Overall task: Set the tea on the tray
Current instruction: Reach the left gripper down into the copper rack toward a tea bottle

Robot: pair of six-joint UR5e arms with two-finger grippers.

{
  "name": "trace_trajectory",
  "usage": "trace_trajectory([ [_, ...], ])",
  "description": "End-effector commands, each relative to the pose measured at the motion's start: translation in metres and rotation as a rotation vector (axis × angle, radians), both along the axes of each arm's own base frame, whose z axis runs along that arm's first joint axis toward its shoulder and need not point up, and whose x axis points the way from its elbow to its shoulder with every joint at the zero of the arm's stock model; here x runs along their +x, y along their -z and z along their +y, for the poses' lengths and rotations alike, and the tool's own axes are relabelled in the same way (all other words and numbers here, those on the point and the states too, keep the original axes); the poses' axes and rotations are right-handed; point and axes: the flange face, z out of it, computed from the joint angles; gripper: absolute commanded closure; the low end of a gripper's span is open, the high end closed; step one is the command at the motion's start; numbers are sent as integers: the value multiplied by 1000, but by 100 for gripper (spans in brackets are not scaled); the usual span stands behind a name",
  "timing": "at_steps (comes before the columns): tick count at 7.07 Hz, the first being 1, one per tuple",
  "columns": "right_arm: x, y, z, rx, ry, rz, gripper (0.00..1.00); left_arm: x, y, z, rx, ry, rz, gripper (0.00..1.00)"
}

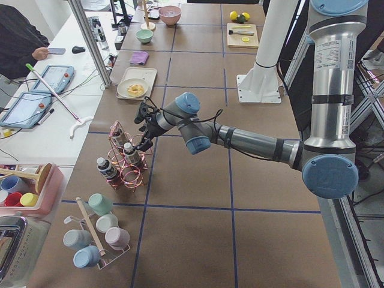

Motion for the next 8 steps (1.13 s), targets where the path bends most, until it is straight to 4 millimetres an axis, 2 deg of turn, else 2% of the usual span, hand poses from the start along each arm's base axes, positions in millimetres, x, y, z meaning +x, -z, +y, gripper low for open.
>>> trace_trajectory([
  [1, 0, 2, 0, 1, -1, -12, 0, 15, -27, -28, 77, 24, 20, 0],
  [3, 0, 1, 0, -1, -2, -12, 0, 22, -33, -33, 71, 18, 14, 0],
  [4, 0, 1, -1, -1, -2, -12, 0, 39, -34, -31, 79, 37, -10, 2],
  [5, 0, -2, -1, -5, -1, -12, 0, 48, -34, -30, 82, 43, -20, 6],
  [8, 0, -1, -1, -4, -2, -12, 0, 51, -37, -33, 78, 39, -22, 19],
])
